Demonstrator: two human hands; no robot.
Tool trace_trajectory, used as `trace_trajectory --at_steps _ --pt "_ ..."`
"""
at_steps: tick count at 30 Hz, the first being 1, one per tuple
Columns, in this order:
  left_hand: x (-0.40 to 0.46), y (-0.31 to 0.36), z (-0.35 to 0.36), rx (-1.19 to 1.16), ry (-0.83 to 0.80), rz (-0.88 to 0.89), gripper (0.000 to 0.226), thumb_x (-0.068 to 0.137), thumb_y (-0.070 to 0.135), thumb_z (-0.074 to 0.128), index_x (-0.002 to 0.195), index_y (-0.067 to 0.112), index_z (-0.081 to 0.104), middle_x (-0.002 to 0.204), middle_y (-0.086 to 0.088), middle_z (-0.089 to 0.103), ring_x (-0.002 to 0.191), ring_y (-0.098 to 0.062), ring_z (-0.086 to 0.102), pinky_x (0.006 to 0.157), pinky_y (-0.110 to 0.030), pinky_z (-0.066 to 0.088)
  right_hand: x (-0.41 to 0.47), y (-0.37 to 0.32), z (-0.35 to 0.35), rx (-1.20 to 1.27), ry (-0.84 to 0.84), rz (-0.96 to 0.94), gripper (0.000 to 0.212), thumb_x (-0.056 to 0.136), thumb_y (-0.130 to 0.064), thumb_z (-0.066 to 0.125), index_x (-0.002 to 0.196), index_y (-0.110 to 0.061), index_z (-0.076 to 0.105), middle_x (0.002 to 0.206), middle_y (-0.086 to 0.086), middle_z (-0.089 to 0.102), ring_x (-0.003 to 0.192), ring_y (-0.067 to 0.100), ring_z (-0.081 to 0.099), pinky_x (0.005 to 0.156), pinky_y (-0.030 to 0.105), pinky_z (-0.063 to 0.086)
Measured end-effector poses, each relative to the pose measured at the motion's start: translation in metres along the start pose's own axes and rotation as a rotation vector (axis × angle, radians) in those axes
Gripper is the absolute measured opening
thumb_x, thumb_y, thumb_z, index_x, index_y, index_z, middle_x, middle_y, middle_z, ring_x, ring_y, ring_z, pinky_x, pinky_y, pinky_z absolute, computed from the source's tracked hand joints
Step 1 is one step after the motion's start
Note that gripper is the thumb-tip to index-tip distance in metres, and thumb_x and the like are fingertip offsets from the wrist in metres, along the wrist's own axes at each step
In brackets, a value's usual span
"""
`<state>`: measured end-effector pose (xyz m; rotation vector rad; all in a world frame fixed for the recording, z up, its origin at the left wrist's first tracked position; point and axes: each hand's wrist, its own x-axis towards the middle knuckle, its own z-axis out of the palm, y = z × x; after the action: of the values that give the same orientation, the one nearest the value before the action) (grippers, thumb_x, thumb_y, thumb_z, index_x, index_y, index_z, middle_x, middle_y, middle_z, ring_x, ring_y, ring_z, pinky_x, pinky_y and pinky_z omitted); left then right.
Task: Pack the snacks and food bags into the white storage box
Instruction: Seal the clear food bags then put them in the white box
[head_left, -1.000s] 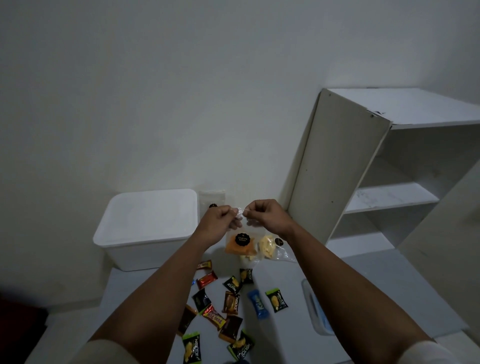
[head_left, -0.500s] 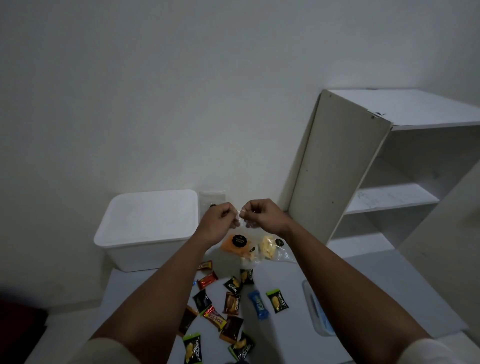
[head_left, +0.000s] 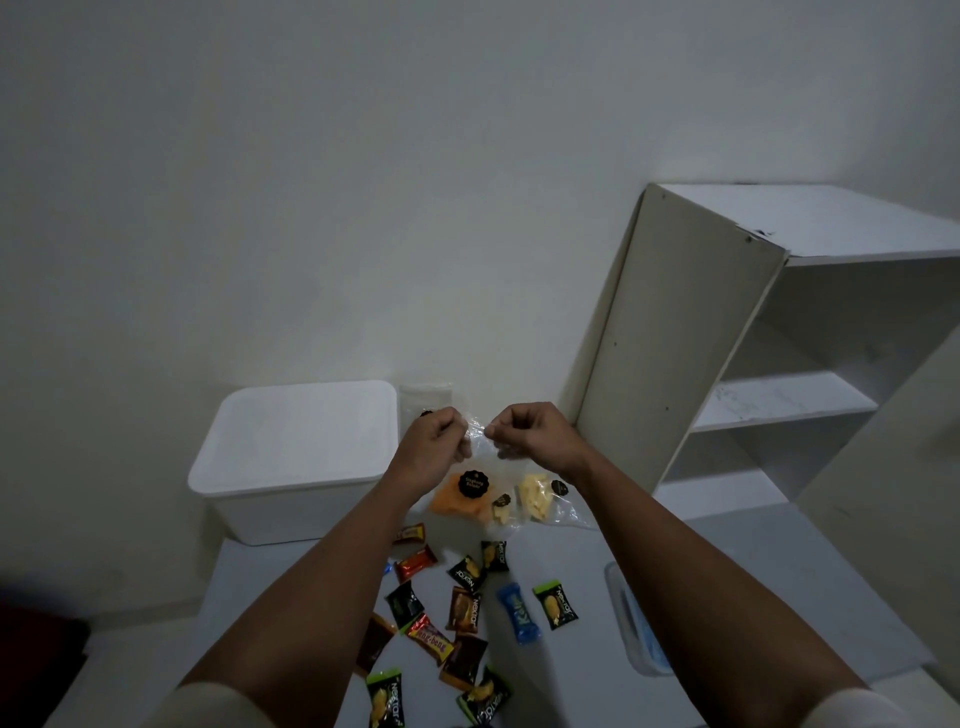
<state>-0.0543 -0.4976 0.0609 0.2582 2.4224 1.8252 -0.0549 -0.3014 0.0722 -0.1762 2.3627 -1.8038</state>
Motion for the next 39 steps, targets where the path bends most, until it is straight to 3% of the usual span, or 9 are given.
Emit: trace_trajectory --at_steps 8,14,17,20,23,27,30,33,39 --pt "0.003 -0.009 -0.003 0.057 0.129 0.003 0.028 0.099 0.017 0.05 0.074 0.008 0.058 0.07 -0.006 0.065 0.064 -0.013 0.058 0.07 -0.035 0.049 -0.003 0.005 -0.002 -0.039 -0.005 0.0 0.013 0.092 -0.013 0.075 0.083 -0.005 0.071 0.072 0.005 0.067 0.067 0.014 0.062 0.073 0.033 0.055" --pt "-0.003 0.004 0.006 0.031 0.504 0.038 0.005 0.094 0.024 0.062 0.093 0.019 0.064 0.091 0.008 0.066 0.085 -0.002 0.061 0.068 -0.013 0.046 0.001 0.006 0.003 -0.068 0.184 -0.02 0.025 0.092 -0.019 0.075 0.088 0.005 0.07 0.073 0.005 0.071 0.065 0.014 0.069 0.07 0.034 0.058" --pt "0.003 0.005 0.009 -0.079 0.283 -0.18 0.018 0.095 0.034 0.063 0.094 0.017 0.067 0.092 -0.001 0.073 0.087 -0.016 0.071 0.081 -0.038 0.061 0.001 0.011 0.003 -0.098 0.229 -0.024 0.02 0.092 -0.018 0.075 0.085 0.0 0.071 0.074 0.006 0.072 0.065 0.013 0.07 0.064 0.028 0.055" --pt "-0.001 0.01 0.02 -0.328 0.053 -0.346 0.027 0.096 0.036 0.066 0.107 0.011 0.069 0.105 -0.008 0.075 0.098 -0.018 0.073 0.085 -0.043 0.063 -0.004 0.009 0.008 -0.15 0.218 -0.075 0.017 0.094 -0.022 0.074 0.087 -0.006 0.076 0.08 0.006 0.076 0.07 0.01 0.07 0.066 0.022 0.053" --pt "-0.003 0.012 0.034 -0.462 0.099 -0.343 0.022 0.097 0.031 0.068 0.1 0.009 0.072 0.102 -0.009 0.076 0.095 -0.02 0.074 0.076 -0.036 0.064 -0.009 0.007 0.014 -0.22 0.205 -0.109 0.018 0.095 -0.028 0.072 0.091 -0.012 0.08 0.083 -0.001 0.079 0.074 0.006 0.073 0.063 0.011 0.049" --pt "0.0 0.015 0.037 -0.476 0.162 -0.355 0.022 0.103 0.025 0.058 0.096 0.01 0.072 0.095 -0.008 0.075 0.086 -0.019 0.074 0.065 -0.029 0.062 -0.007 0.011 0.016 -0.19 0.228 -0.115 0.016 0.093 -0.029 0.075 0.091 -0.014 0.081 0.082 -0.001 0.079 0.075 0.01 0.076 0.067 0.022 0.058" --pt "0.0 0.015 0.036 -0.437 0.166 -0.357 0.024 0.102 0.024 0.058 0.093 0.008 0.073 0.098 -0.014 0.075 0.092 -0.026 0.075 0.075 -0.036 0.064 -0.008 0.012 0.017 -0.185 0.215 -0.126 0.014 0.09 -0.029 0.078 0.092 -0.016 0.081 0.086 -0.002 0.079 0.079 0.011 0.077 0.074 0.03 0.063" --pt "0.001 0.012 0.035 -0.446 0.168 -0.357 0.023 0.1 0.018 0.059 0.089 0.004 0.073 0.103 -0.023 0.074 0.097 -0.034 0.074 0.079 -0.043 0.064 -0.009 0.01 0.018 -0.212 0.218 -0.127 0.016 0.091 -0.034 0.077 0.093 -0.019 0.082 0.09 -0.005 0.078 0.081 0.006 0.074 0.073 0.022 0.059" --pt "0.001 0.011 0.033 -0.447 0.129 -0.363 0.024 0.102 0.02 0.056 0.107 0.003 0.072 0.101 -0.017 0.076 0.091 -0.03 0.076 0.065 -0.034 0.063 -0.009 0.012 0.017 -0.198 0.212 -0.109 0.009 0.092 -0.021 0.075 0.095 -0.015 0.082 0.091 -0.003 0.078 0.081 0.009 0.075 0.072 0.02 0.057"
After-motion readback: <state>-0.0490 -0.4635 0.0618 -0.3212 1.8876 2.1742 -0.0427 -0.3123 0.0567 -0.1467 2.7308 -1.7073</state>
